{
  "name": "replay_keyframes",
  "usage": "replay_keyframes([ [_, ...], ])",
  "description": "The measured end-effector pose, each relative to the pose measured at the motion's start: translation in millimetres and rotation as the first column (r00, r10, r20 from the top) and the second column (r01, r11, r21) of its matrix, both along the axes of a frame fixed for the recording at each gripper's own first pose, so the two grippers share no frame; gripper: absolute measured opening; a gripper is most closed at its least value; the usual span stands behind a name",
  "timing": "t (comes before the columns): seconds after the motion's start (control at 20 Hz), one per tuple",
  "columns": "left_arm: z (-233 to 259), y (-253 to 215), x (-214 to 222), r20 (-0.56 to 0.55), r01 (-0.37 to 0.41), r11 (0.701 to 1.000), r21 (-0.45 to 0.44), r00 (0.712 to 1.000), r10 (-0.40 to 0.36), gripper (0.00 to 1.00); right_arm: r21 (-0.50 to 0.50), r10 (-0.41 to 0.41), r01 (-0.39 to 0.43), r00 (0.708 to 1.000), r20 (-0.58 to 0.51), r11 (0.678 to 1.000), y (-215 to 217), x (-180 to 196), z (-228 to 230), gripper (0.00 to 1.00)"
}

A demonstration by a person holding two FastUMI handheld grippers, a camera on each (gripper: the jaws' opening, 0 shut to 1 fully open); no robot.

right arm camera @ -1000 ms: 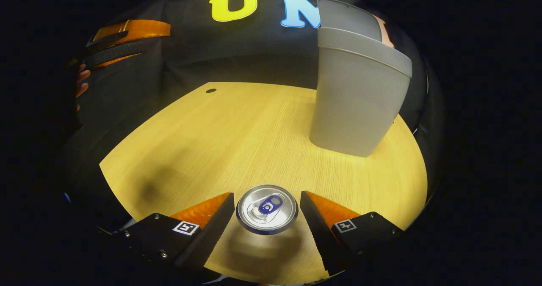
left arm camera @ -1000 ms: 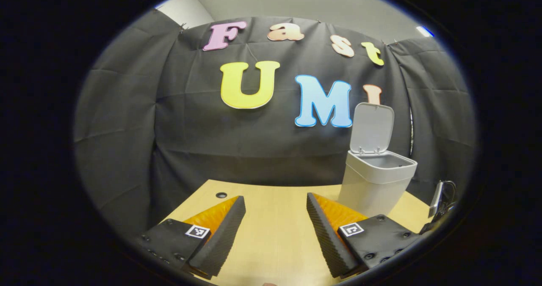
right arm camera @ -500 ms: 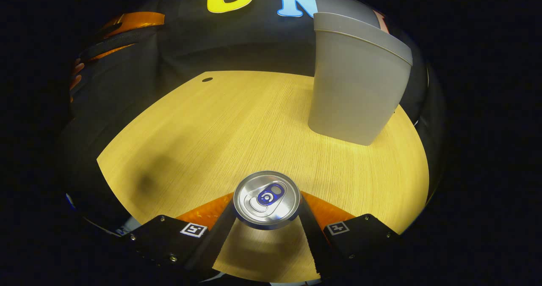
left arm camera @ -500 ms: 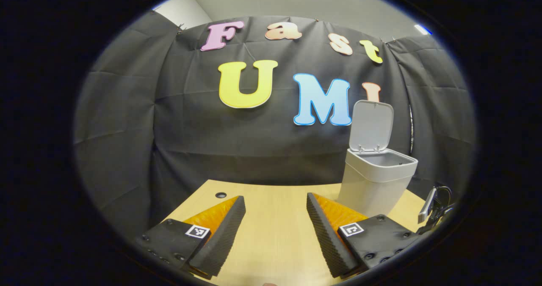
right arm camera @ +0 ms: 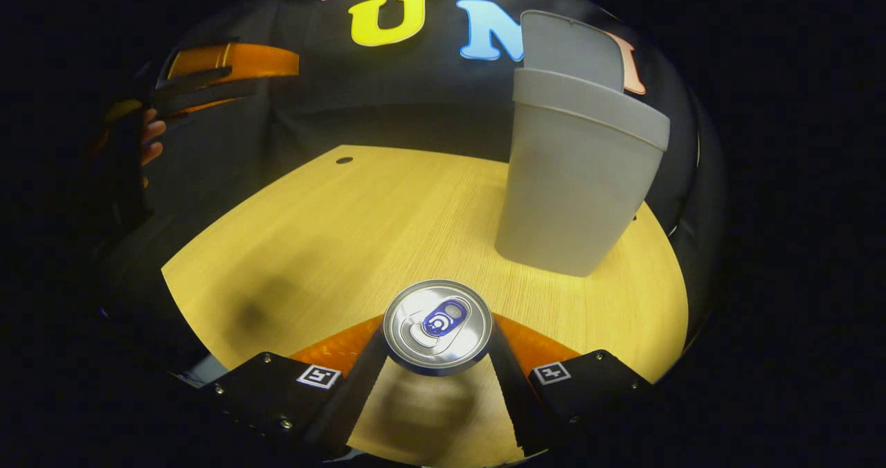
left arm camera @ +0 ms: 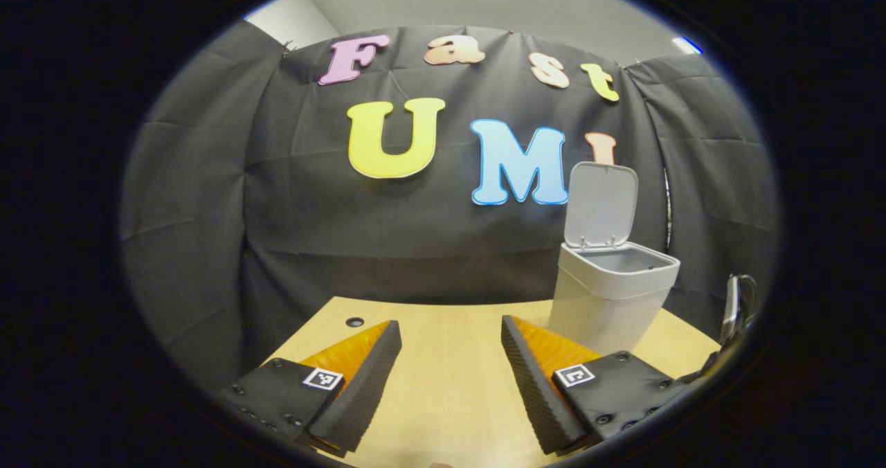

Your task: Press the lid of the desktop garbage bin to open it, pick up the crumpled paper on the desktop and throw it into the bin, then pick up the pop can on the desktop and drop it into the bin, and finally close the garbage bin lid.

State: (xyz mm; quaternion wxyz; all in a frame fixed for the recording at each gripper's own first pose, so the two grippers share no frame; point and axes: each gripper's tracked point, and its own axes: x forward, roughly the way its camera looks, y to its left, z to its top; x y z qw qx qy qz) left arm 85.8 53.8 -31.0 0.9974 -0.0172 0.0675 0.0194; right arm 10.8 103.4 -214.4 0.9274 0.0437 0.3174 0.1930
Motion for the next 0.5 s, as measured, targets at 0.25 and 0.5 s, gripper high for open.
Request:
replay_keyframes([
  [0.25,3,-10,6,0.009,0.028,1.000,0.012,1.000,-0.028,0.94,0.064,-0.066,0.057,0.987,0.147,0.996,-21,34,67,0.85],
  [0.5,0,-13,4,0.012,0.033,0.999,0.008,0.999,-0.033,0.95,0.096,-0.141,0.119,0.949,0.282,0.988,-52,68,130,0.85],
])
